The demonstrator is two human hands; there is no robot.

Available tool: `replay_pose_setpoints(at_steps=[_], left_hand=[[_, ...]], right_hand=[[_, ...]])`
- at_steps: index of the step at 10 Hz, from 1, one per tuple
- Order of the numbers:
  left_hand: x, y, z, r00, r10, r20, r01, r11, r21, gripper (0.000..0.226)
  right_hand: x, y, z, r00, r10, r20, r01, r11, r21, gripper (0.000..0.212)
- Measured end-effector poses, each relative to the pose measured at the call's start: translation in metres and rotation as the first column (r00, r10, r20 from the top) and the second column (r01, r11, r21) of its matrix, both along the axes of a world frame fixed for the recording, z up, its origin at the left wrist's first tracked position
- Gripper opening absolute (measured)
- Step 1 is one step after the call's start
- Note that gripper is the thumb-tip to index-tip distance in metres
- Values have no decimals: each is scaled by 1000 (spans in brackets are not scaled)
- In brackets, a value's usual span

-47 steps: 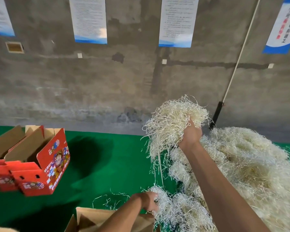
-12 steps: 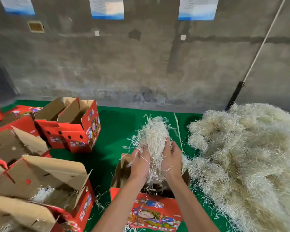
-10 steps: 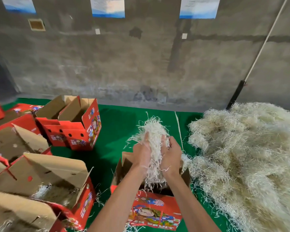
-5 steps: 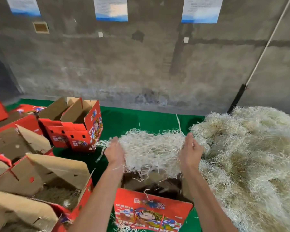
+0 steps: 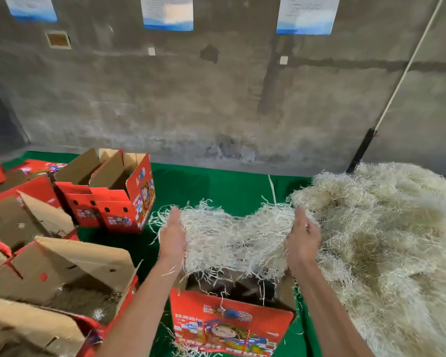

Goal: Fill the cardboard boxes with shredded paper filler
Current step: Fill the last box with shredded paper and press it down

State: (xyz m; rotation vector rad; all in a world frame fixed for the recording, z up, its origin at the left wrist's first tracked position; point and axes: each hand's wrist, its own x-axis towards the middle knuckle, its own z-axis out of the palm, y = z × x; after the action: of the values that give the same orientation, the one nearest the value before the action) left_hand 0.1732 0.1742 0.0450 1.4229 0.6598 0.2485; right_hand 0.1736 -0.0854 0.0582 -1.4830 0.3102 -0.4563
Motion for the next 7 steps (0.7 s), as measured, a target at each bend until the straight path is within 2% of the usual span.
replay_pose_setpoints(at_steps=[1, 2, 3, 4, 5, 6, 7], left_hand=[[-3, 12, 9, 999, 42, -13, -41, 998, 47, 45], [-6, -19, 10, 989, -146, -15, 147, 988, 51, 56], [-11, -55, 8, 941, -337, -19, 337, 938, 74, 69], [-11, -53, 0, 892, -450, 37, 448, 893, 49, 94], [-22, -51, -5, 815, -562, 142, 566, 824, 12, 77], [-20, -55, -11, 937, -349, -6, 349, 936, -46, 110], [-15, -53, -8, 952, -279, 125, 300, 931, -206, 92]], right_hand=[[-3, -22, 0, 995, -84, -61, 84, 996, -11, 50], [-11, 15, 4, 999, 51, 12, -50, 997, -55, 49], [-27, 50, 7, 956, 283, 75, -268, 949, -169, 52], [-31, 56, 7, 913, 404, 53, -379, 890, -253, 53], [-31, 57, 4, 810, 582, 73, -514, 765, -387, 36], [-29, 54, -1, 843, 521, 133, -456, 824, -337, 14], [-24, 54, -2, 947, 321, 1, -304, 897, -322, 51]])
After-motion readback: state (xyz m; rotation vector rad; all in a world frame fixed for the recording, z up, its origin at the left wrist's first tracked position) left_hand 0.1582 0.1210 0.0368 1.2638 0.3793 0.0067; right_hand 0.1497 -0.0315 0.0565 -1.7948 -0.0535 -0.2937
